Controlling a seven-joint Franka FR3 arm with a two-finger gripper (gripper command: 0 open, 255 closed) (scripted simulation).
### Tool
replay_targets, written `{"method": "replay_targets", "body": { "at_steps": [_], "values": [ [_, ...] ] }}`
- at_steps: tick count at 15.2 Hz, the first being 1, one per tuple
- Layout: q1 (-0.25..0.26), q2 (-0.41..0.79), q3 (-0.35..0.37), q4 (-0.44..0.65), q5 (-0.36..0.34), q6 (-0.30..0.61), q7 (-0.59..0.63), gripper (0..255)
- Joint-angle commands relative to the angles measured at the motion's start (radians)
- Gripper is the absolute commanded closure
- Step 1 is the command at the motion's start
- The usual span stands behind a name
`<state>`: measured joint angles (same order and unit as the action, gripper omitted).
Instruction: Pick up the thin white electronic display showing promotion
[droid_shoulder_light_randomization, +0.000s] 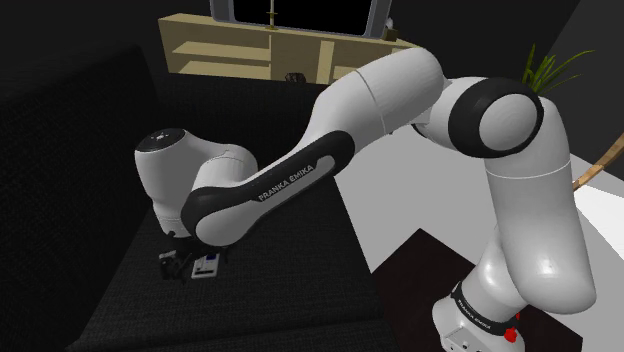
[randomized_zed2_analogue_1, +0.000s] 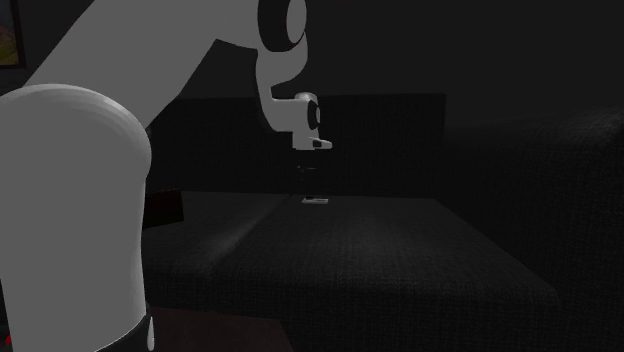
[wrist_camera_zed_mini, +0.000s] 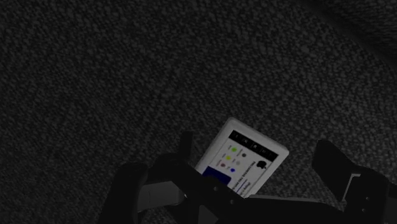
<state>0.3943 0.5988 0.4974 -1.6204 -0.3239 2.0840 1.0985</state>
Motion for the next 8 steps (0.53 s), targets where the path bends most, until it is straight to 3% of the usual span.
{"method": "replay_targets", "body": {
  "at_steps": [1,2,3,8],
  "values": [
    [0.001,0.007,-0.003,-0.005,-0.004,0.011,0.002,0],
    [0.001,0.007,-0.003,-0.004,-0.004,0.011,0.002,0],
    [0.001,0.008,-0.003,-0.003,-0.004,0.011,0.002,255],
    [0.002,0.009,-0.003,-0.001,-0.004,0.009,0.002,255]
  ]
}}
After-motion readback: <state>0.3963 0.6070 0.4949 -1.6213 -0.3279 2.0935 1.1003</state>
